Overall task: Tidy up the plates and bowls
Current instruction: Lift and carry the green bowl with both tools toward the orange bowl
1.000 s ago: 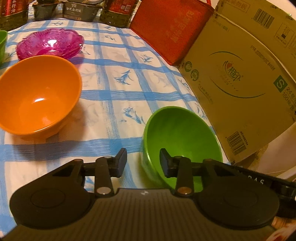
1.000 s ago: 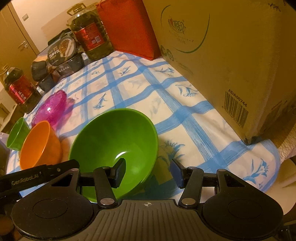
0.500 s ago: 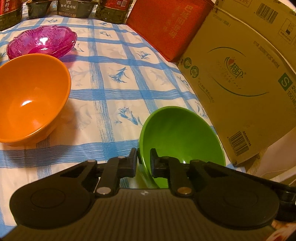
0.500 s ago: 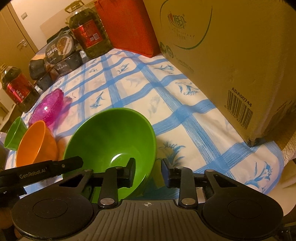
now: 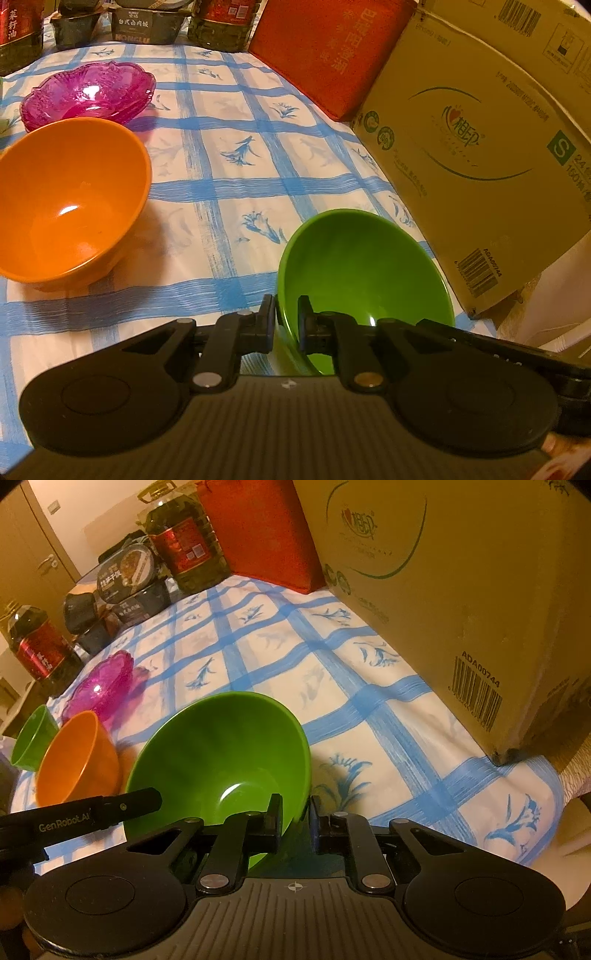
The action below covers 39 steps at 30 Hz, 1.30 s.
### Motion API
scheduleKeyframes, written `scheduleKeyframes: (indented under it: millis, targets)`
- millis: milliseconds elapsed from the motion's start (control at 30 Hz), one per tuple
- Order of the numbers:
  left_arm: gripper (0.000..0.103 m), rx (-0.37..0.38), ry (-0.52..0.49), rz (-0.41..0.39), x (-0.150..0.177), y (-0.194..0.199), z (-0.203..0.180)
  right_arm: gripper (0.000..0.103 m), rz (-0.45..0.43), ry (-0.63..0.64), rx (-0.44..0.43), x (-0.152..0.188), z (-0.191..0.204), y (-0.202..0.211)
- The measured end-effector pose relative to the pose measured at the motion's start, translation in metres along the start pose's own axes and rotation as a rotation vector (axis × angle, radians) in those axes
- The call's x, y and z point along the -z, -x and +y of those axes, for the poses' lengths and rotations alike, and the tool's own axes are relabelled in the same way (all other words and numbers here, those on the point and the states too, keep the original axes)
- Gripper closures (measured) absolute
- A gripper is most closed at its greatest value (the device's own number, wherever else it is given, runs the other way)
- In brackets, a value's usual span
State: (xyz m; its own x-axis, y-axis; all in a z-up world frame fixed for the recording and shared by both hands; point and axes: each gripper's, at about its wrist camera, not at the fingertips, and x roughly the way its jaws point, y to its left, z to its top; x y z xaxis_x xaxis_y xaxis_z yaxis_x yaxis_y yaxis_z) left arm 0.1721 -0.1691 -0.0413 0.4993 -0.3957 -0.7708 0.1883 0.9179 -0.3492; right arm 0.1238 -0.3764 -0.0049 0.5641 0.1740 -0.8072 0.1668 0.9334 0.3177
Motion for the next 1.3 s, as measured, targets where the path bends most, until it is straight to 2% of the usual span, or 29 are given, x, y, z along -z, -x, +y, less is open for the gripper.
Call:
scheduleKeyframes:
  millis: [267, 567, 933, 1300]
  targets:
    - [0.093, -0.005, 0.018, -0.053, -0.003, 0.039, 0.007, 0.089, -0.034, 0.026, -0.041, -0.001, 0.024, 0.023]
    - [0.092, -0.046, 0.070, -0.124, -0.013, 0.096, 0.041, 0.089, -0.072, 0.107, -0.130, -0.011, 0.080, 0.040]
    - [0.092, -0.144, 0.129, -0.211, -0.038, 0.137, 0.102, 0.089, -0.063, 0.215, -0.230, -0.030, 0.164, 0.010]
    - [0.092, -0.183, 0.166, -0.218, -0.059, 0.133, 0.141, 0.089, -0.011, 0.252, -0.250, -0.044, 0.201, -0.027]
